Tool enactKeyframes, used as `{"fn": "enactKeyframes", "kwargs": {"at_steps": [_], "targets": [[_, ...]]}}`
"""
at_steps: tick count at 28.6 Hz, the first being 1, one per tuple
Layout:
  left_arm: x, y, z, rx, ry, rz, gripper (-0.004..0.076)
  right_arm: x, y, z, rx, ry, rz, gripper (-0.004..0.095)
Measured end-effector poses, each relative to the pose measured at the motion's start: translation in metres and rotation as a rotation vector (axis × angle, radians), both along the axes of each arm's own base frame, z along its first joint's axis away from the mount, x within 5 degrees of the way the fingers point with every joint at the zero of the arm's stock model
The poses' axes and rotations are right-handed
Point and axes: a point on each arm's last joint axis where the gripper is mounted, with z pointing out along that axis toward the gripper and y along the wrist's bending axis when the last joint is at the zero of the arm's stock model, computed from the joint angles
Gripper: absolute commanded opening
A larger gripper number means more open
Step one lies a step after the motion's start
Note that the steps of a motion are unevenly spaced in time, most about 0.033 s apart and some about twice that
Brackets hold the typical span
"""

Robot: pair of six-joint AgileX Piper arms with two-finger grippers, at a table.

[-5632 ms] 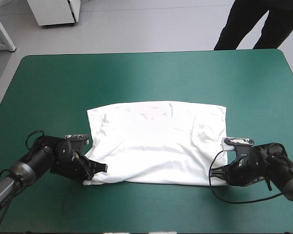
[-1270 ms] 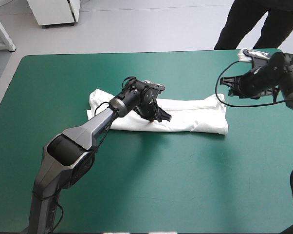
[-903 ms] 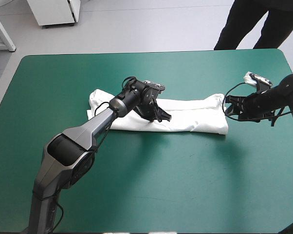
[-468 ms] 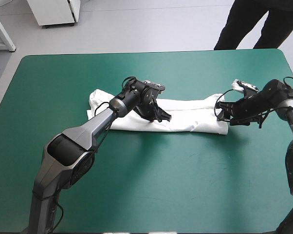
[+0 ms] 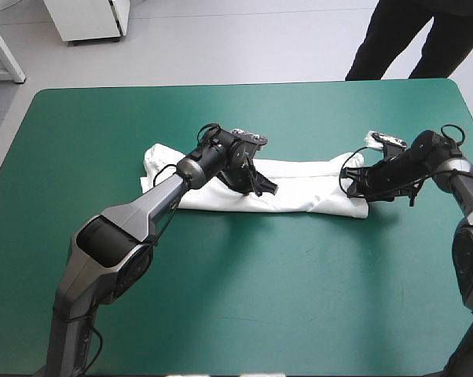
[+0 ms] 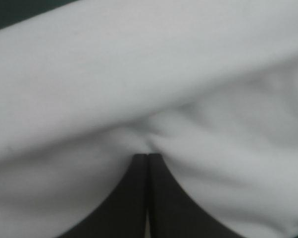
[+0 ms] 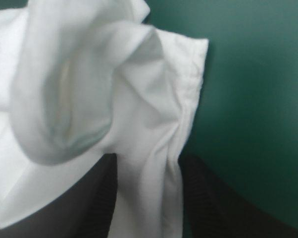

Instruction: Fold the cloth

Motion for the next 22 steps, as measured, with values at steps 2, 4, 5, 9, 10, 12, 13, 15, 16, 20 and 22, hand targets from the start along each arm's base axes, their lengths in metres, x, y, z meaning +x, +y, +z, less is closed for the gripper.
{"fn": "enactKeyframes", "kwargs": {"at_steps": [2, 4, 5, 9, 10, 12, 13, 15, 16, 20, 22], "targets": [[0.0, 0.0, 0.0, -0.001, 0.001, 0.0, -0.0022, 0.001, 0.003, -0.001, 0.0, 0.0, 0.008, 0.0418], [0.0, 0.0, 0.0, -0.002, -0.001, 0.0, -0.0022, 0.002, 0.01, -0.001, -0.001, -0.011, 0.019, 0.039], [0.0, 0.0, 0.0, -0.003, -0.002, 0.0, -0.0022, 0.003, 0.014, -0.001, -0.004, -0.02, 0.028, 0.035], [0.001, -0.001, 0.0, -0.007, -0.005, 0.001, -0.0022, 0.005, 0.026, -0.002, -0.013, -0.035, 0.039, 0.0023], [0.001, -0.001, 0.0, -0.007, -0.005, 0.001, -0.0022, 0.005, 0.027, -0.003, -0.017, -0.035, 0.037, -0.001], [0.001, -0.001, 0.0, -0.007, -0.006, 0.001, -0.0022, 0.005, 0.027, -0.004, -0.024, -0.03, 0.03, -0.0012], [0.001, -0.001, 0.0, -0.007, -0.006, 0.001, -0.0022, 0.005, 0.027, -0.004, -0.026, -0.029, 0.029, -0.0012], [0.001, -0.001, 0.0, -0.007, -0.007, 0.0, -0.0022, 0.006, 0.027, -0.002, -0.033, -0.027, 0.034, -0.0013], [0.001, -0.001, 0.0, -0.007, -0.007, 0.0, -0.0022, 0.006, 0.027, -0.001, -0.036, -0.025, 0.041, -0.0012], [0.001, -0.001, 0.0, -0.007, -0.007, 0.0, -0.0022, 0.005, 0.03, 0.009, -0.038, -0.01, 0.078, -0.0013], [0.001, -0.001, 0.0, -0.007, -0.007, 0.0, -0.0022, 0.004, 0.032, 0.035, -0.021, -0.071, 0.088, -0.0013]]}}
